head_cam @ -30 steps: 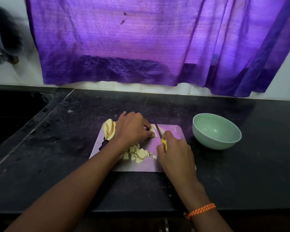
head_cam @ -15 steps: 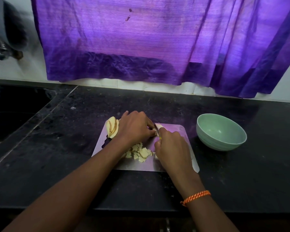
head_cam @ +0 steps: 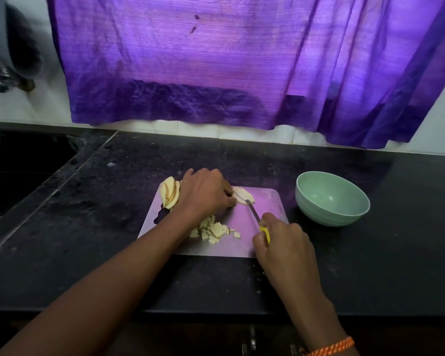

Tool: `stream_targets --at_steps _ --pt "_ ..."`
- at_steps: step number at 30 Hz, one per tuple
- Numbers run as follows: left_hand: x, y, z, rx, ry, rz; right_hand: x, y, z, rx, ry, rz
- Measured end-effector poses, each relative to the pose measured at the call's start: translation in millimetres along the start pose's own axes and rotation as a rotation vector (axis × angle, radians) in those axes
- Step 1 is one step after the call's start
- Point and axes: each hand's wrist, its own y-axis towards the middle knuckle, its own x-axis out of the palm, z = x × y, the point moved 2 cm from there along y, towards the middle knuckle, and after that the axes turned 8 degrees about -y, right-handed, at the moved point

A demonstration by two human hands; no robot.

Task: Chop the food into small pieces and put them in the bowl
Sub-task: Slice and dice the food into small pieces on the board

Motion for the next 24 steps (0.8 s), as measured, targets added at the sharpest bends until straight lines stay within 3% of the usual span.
stream_targets --at_steps 14,21,24 --pt "-3 -7 2 0.07 -0.017 0.048 -5 -8 3 0.003 0.03 0.059" --pt "-7 -8 -3 0.05 -0.055 0.193 3 25 -8 -0.073 0.052 0.054" --pt "-6 -9 -3 0.05 -0.064 0.154 4 38 -9 -0.1 0.055 0.043"
